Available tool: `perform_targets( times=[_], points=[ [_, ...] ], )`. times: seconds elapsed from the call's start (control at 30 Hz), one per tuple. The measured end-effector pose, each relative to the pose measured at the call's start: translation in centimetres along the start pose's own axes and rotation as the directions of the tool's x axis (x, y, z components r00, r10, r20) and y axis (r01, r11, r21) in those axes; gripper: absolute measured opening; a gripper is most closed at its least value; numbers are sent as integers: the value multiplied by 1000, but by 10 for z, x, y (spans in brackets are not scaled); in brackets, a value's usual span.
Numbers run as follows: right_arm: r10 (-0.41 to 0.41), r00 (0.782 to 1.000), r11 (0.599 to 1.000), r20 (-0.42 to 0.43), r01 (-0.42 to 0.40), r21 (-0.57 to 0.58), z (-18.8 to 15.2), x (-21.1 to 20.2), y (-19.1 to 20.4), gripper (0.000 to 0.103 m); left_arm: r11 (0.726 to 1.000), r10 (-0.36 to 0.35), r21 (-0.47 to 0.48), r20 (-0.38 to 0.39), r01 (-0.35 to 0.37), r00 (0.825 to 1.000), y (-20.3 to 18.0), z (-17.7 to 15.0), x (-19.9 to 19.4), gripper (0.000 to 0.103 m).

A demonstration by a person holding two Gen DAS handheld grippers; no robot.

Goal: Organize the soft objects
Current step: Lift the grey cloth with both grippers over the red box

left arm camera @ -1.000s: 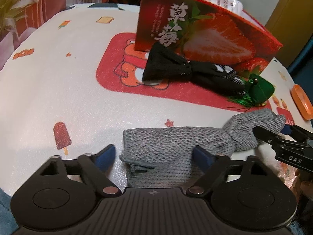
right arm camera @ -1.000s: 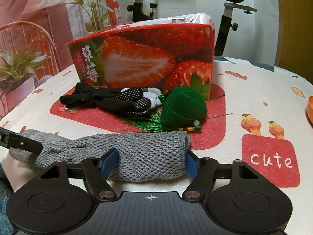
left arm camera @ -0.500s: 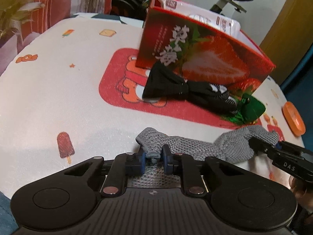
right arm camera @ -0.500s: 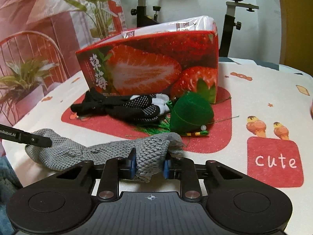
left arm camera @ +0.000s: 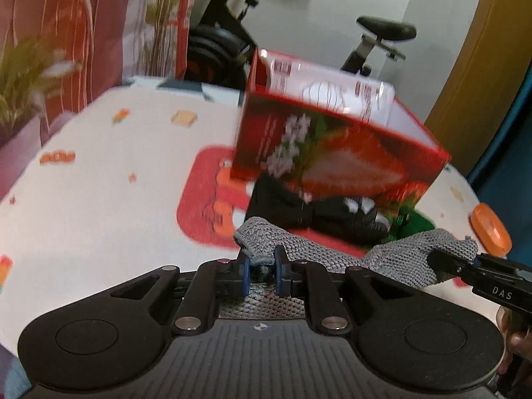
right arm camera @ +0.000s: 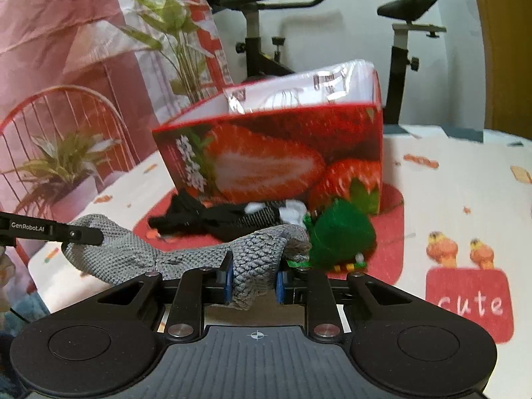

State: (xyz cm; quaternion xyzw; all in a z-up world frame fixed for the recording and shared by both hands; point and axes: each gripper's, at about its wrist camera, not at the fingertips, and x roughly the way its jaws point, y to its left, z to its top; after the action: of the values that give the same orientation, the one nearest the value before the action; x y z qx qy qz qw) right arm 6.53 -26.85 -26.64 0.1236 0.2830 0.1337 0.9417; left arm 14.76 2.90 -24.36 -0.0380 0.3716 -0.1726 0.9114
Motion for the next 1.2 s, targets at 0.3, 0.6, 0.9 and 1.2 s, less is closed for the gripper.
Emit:
perform_targets(
  times=[0.3,0.6,0.9,1.2],
  points=[
    [11,989,993,147,7,-120,72,-19,13,20,998,-42,52,159,34,986,-12,58,-22,14],
    [-43,973,976,227,90,-198,149,0,8,19,993,-66,107,262,39,963,-34,138,2,14],
    [-149,981,956,123,175,-236,183,54,-13,19,978,-58,206,168,22,984,-67,165,74,14],
    [-185,982,955,-44,169,-243,166,100,-26,19,967,-9,253,26,3,1000,-64,152,124,14]
  ],
)
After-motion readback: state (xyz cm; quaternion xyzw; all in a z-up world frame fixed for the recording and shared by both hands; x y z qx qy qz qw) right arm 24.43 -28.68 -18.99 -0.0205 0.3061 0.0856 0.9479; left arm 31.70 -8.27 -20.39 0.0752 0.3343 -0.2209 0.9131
